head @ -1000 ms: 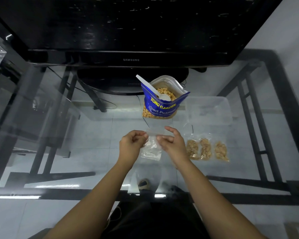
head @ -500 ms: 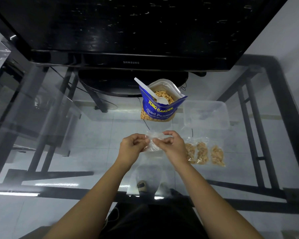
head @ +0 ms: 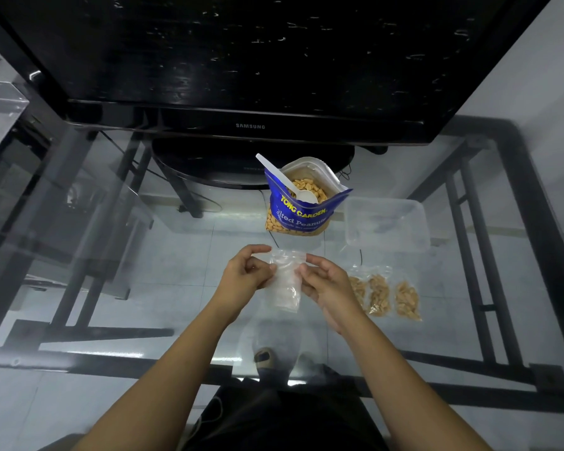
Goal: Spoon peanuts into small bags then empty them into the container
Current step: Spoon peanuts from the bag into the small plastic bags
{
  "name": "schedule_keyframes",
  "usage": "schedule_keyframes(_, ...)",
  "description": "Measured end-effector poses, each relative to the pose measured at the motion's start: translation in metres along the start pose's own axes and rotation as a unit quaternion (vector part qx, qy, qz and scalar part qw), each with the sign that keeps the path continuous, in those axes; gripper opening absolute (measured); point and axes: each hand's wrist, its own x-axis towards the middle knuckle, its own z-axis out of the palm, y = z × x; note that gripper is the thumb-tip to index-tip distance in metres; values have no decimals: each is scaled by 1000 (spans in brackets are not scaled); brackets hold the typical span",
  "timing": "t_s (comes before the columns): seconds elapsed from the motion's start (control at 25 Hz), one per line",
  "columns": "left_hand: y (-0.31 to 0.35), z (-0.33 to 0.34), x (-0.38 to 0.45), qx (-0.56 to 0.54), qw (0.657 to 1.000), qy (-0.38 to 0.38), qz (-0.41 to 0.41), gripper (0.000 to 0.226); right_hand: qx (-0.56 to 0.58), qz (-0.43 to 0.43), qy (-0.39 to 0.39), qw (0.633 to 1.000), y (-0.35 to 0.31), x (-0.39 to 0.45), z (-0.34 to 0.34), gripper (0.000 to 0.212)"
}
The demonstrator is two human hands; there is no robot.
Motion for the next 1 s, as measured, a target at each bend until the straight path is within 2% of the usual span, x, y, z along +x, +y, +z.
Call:
schedule_keyframes(0.08, 2, -1, -3, 34, 999, -36, 20, 37, 5, 5, 6, 1000, 0, -1, -1, 20)
schedule_keyframes(0.2, 4, 0, -7, 45, 996, -53, 58, 24, -1, 4, 22, 1000, -3, -3, 0, 19)
schedule_keyframes(0.36, 6, 4, -6, 102, 990, -21, 91, 6, -29, -11, 24, 999, -4, -5, 1, 18)
schedule_keyframes(0.44, 7, 3, -3, 115, 989, -3, 91, 6, -39, -24, 36, 998, -2, -6, 0, 16)
schedule_keyframes(0.56, 8, -8, 4, 78, 994, 20, 79, 11, -39, -43, 77, 995, -2, -7, -7, 9)
schedule_keyframes(0.6, 7, -13, 7, 100, 992, 36, 74, 10, -42, -47, 82, 995, -4, -8, -11, 9)
schedule_keyframes(0.72, -2, -24, 19, 241, 966, 60, 70, 6, -51, -70, 107, 990, -14, -10, -24, 15)
schedule_keyframes(0.84, -15, -26, 27, 353, 930, 42, 97, 2, -104, -96, 125, 982, -23, -15, -32, 17)
schedule_keyframes(0.92, -21, -25, 30, 408, 906, 40, 109, 16, -170, -131, 121, 969, -27, -18, -33, 17)
schedule_keyframes(1.0, -24, -25, 29, 485, 867, 54, 105, 30, -219, -171, 120, 953, -31, -21, -33, 18)
